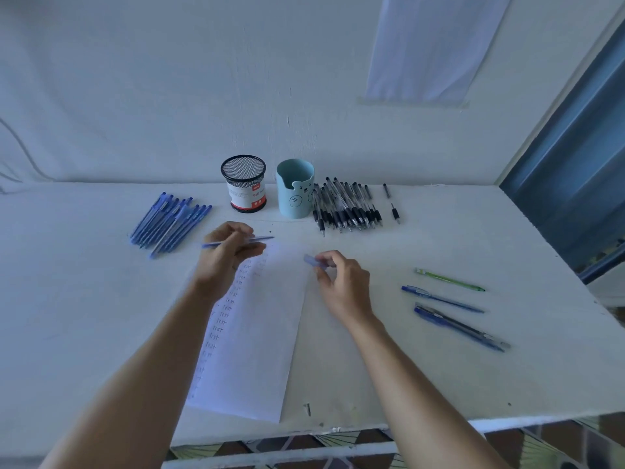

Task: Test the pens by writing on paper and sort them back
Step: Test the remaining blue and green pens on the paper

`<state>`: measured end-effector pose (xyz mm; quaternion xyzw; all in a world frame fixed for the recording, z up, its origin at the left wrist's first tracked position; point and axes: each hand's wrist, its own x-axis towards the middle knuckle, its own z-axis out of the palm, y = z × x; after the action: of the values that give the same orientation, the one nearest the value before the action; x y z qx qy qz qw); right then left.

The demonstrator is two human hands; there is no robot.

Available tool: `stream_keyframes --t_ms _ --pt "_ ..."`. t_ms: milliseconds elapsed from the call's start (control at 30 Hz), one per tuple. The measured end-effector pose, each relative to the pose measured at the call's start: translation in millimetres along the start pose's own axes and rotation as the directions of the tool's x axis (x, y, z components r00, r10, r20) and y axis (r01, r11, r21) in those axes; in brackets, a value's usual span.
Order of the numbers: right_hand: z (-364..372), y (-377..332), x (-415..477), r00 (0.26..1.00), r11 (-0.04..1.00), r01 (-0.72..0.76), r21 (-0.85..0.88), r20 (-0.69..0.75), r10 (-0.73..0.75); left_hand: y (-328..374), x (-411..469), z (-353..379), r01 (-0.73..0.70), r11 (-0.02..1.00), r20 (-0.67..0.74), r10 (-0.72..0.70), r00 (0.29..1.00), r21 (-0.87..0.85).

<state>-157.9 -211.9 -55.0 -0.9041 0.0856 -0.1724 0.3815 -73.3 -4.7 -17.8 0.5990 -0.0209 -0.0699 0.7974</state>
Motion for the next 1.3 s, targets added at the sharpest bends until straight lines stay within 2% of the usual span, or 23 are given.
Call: stream_keyframes --t_ms 167,533,667,767,867,1100,1167,1300 --pt "5 -11 -2 0.999 0.998 0.04 0.046 0.01 -0.041 0 -21 14 -0.004 1.0 0.068 0.002 0.998 0.027" --pt "13 -22 -7 0.999 0.998 0.053 0.039 -0.012 -0.052 1 -31 9 -0.012 1.0 0.063 0.012 0.998 -0.001" --pt "11 -22 -4 0.991 0.989 0.131 0.061 -0.023 -0.13 2 -31 5 0.005 0.999 0.093 -0.009 0.996 0.043" --pt "8 -27 -1 0.98 0.976 0.193 0.097 0.035 -0.197 2 -33 2 0.062 0.995 0.179 -0.076 0.981 0.084" --pt "8 -33 0 0.985 0.976 0.161 0.144 0.042 -0.169 1 -34 1 0.099 0.995 0.187 -0.103 0.977 0.031" --pt "12 -42 5 0.99 0.974 0.132 0.187 0.028 -0.139 0 -33 1 0.085 0.995 0.143 -0.078 0.987 -0.046" --pt "15 -41 5 0.989 0.975 0.139 0.173 0.024 -0.145 -2 -31 -1 0.066 0.998 0.13 -0.064 0.989 -0.013" --pt "23 -35 3 0.984 0.985 0.147 0.094 0.091 -0.155 -4 -30 -9 -0.019 0.985 0.128 -0.003 0.992 0.173"
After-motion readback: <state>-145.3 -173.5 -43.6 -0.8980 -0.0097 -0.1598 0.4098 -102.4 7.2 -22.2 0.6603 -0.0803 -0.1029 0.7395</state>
